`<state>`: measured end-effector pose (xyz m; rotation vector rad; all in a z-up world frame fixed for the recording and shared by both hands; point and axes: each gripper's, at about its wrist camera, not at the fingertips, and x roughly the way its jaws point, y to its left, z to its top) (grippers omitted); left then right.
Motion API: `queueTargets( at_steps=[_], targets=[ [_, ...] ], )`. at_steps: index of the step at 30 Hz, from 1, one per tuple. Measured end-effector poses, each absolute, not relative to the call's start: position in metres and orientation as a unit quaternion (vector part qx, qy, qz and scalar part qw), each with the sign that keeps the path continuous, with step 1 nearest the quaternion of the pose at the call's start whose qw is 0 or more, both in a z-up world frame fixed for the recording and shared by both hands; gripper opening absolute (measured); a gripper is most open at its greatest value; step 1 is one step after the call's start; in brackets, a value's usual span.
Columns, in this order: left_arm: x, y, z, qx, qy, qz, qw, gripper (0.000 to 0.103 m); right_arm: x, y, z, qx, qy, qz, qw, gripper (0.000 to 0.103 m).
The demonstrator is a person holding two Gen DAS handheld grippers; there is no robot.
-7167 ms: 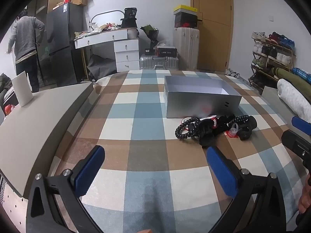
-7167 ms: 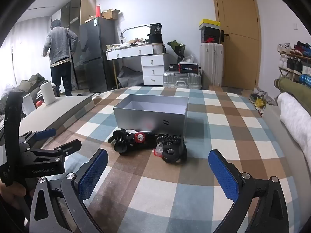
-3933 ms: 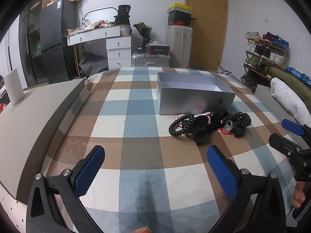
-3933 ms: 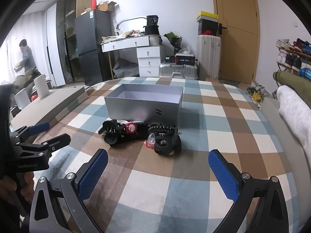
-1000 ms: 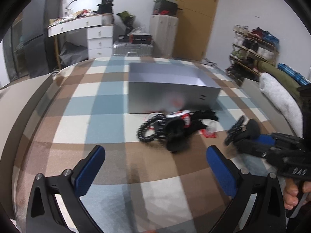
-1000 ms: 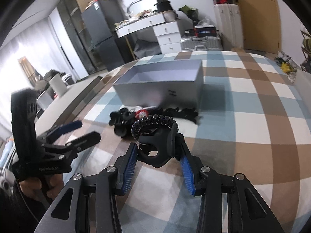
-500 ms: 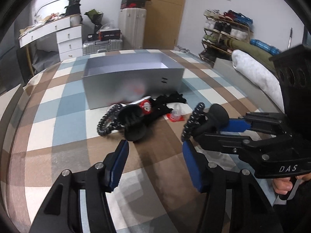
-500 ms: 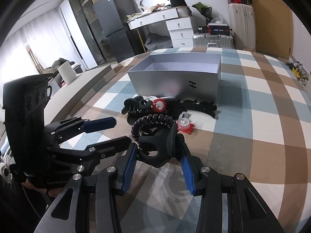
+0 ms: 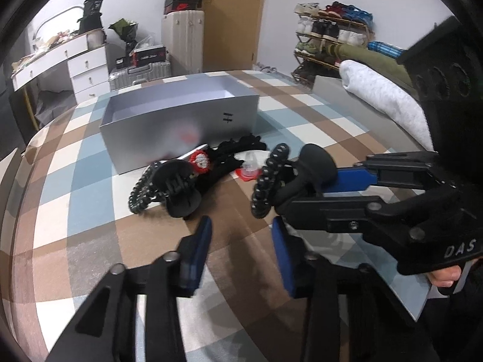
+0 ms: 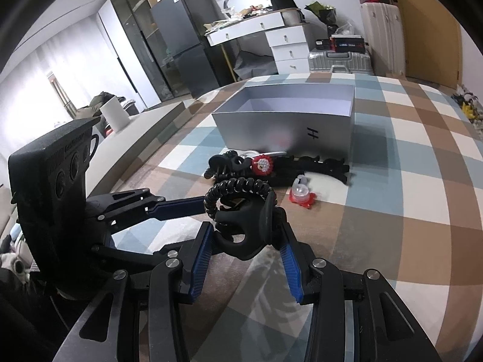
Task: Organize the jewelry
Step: 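Grasp a black coiled hair tie with the left tool while the right tool holds the claw clip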
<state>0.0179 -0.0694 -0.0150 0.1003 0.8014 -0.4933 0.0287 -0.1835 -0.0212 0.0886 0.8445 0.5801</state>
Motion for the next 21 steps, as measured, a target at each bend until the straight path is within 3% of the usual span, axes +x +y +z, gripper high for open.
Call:
queueTargets(
  at_steps=[3, 5, 21],
  targets=[
    [0.016, -0.071, -0.014, 0.052, 0.379, -0.240, 0.892, 0.007, 0.030, -0.183, -0.022, 0.045, 0.408, 0.285, 0.866, 0.042],
    [0.015, -0.069, -0.013, 0.050, 0.375, -0.243, 0.893, 0.005, 0.028, -0.180, -0.023, 0.038, 0.412, 0.293, 0.862, 0.042],
    [0.025, -0.049, -0.015, 0.000, 0.381, -0.206, 0.901, 0.005, 0.024, -0.179, -0.025, 0.026, 0.416, 0.301, 0.858, 0.043]
  ],
)
